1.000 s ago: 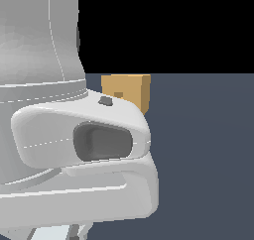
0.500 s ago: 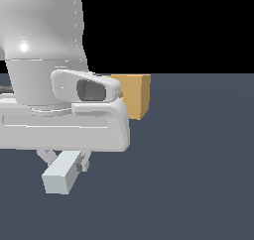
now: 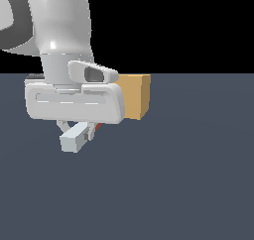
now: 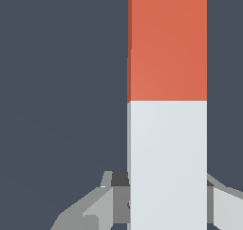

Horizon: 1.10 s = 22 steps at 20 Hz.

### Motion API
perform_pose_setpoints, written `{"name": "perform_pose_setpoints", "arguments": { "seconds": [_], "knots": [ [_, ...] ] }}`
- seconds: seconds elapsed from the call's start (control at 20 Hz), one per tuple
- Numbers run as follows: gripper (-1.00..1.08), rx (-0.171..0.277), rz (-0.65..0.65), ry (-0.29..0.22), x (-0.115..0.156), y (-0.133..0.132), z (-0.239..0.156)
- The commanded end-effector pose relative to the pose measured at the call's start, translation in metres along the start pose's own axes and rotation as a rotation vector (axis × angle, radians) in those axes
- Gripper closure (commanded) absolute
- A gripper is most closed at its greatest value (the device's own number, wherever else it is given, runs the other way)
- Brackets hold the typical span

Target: Insert the peg into the horizontal hole in a box.

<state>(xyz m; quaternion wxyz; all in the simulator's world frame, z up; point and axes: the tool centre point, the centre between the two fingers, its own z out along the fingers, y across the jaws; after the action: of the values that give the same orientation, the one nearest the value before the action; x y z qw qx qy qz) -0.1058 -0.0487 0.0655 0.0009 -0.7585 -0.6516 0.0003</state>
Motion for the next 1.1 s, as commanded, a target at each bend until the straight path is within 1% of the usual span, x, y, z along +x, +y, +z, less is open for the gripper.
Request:
{"name": "perform_pose_setpoints", "arguments": {
  "seconds": [0.0,0.6,0.85,1.05],
  "knots": [
    [1.08,-0.002,0.028,0.000,0.018,-0.003,-0.004],
    [1.08,-0.002,0.148,0.000,0.103,-0.011,-0.019],
    [1.08,-0.002,0.183,0.000,0.128,-0.011,-0.024],
    [1.08,-0.002,0.203,-0.001,0.142,-0.010,-0.026]
  ]
}}
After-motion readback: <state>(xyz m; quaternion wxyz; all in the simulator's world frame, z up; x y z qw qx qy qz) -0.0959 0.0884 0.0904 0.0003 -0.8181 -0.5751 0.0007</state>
